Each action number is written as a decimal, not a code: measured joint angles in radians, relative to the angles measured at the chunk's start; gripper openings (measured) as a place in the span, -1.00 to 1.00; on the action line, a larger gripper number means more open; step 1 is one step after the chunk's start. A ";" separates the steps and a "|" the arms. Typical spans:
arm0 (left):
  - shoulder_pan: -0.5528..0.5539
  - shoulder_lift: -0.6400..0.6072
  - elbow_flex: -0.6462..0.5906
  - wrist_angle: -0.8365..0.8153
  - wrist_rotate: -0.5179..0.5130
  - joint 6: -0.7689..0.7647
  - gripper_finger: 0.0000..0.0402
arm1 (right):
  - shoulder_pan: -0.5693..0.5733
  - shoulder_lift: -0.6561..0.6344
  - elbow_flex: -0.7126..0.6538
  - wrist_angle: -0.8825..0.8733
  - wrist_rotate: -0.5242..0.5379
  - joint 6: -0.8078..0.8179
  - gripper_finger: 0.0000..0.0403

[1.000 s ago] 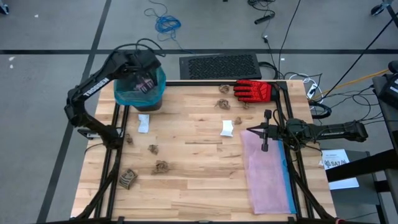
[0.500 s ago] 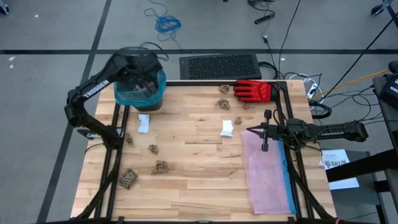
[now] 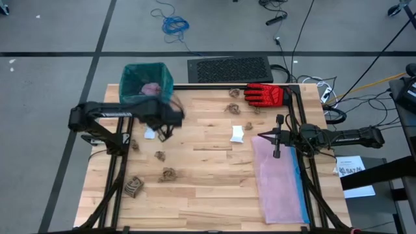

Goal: Place trash/remove bag and relplace
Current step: Put the white torn paper into the black trash bin

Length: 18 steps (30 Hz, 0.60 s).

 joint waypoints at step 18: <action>0.007 0.006 -0.419 0.390 -0.080 -0.301 -0.71 | 0.000 0.000 0.000 0.030 0.000 0.013 -1.00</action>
